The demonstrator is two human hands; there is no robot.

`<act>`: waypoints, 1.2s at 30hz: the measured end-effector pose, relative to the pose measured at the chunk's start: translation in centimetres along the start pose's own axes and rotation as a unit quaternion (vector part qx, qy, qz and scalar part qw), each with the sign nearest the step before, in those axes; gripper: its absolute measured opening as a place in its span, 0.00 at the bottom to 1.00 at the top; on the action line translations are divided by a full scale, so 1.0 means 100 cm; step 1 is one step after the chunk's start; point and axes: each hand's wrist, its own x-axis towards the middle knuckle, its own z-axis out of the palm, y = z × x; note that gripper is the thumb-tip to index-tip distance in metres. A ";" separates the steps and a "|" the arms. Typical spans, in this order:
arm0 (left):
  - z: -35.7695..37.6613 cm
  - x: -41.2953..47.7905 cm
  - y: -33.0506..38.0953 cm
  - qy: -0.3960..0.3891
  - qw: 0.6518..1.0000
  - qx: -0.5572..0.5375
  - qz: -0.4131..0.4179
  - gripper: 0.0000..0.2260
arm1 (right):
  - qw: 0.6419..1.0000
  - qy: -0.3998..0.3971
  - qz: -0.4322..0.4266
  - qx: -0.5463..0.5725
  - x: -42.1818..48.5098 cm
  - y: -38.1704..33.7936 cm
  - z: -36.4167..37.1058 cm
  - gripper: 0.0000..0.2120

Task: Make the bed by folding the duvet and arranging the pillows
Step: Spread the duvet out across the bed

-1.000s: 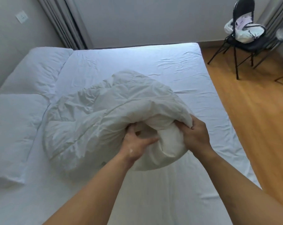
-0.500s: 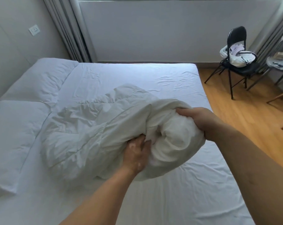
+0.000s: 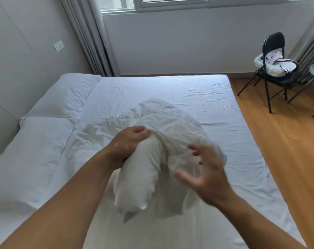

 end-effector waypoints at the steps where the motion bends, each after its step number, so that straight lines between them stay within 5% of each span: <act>1: 0.000 0.000 0.000 -0.033 0.999 -0.019 -0.012 0.11 | 0.995 -0.090 0.012 -0.039 -0.010 -0.001 0.016 0.43; 3: 0.002 -0.002 -0.001 -0.084 0.996 -0.026 -0.021 0.12 | 0.987 -0.125 0.032 -0.096 -0.012 0.013 0.047 0.40; 5: -0.003 0.000 -0.003 -0.089 0.996 0.006 -0.007 0.13 | 0.991 -0.056 0.116 -0.049 0.006 0.018 0.053 0.14; 7: -0.014 0.009 -0.011 0.003 0.986 0.159 0.039 0.13 | 0.981 -0.041 0.192 -0.005 0.024 0.024 0.042 0.04; 10: -0.016 0.010 -0.030 0.184 0.896 0.385 0.122 0.07 | 0.971 -0.120 0.198 0.066 0.044 0.010 0.007 0.04; 13: 0.022 -0.021 -0.036 0.127 0.888 0.317 0.309 0.23 | 0.924 -0.134 0.294 0.203 0.070 -0.018 -0.029 0.06; 16: 0.071 -0.045 -0.029 0.040 0.900 0.307 0.308 0.42 | 0.890 -0.203 0.336 0.230 0.092 -0.045 -0.053 0.12; 19: 0.078 -0.031 -0.013 0.087 0.898 0.312 0.298 0.29 | 0.942 -0.209 0.240 0.110 0.106 -0.056 -0.066 0.18; 22: 0.044 -0.015 0.007 0.057 0.950 0.194 0.240 0.12 | 0.990 -0.025 0.136 0.017 0.082 -0.042 -0.067 0.27; 25: 0.017 -0.012 0.024 0.037 0.985 0.017 0.170 0.08 | 0.976 0.200 0.062 -0.062 -0.004 -0.013 -0.040 0.26; 26: 0.015 -0.012 0.027 0.041 0.987 -0.021 0.152 0.07 | 0.975 0.195 0.087 -0.055 -0.032 -0.008 -0.024 0.27; 30: 0.034 -0.020 0.032 0.009 0.986 -0.114 0.118 0.10 | 0.962 -0.077 0.261 0.021 -0.062 0.002 0.056 0.51; 31: 0.040 -0.022 0.032 -0.002 0.986 -0.118 0.118 0.10 | 0.958 -0.064 0.272 0.065 -0.053 0.011 0.068 0.51; 34: 0.033 -0.024 0.035 -0.006 0.985 -0.104 0.136 0.09 | 0.944 0.013 0.316 0.096 -0.023 0.035 0.072 0.24; 36: 0.010 -0.022 0.034 0.013 0.984 -0.082 0.156 0.08 | 0.939 0.041 0.319 0.121 -0.010 0.048 0.046 0.16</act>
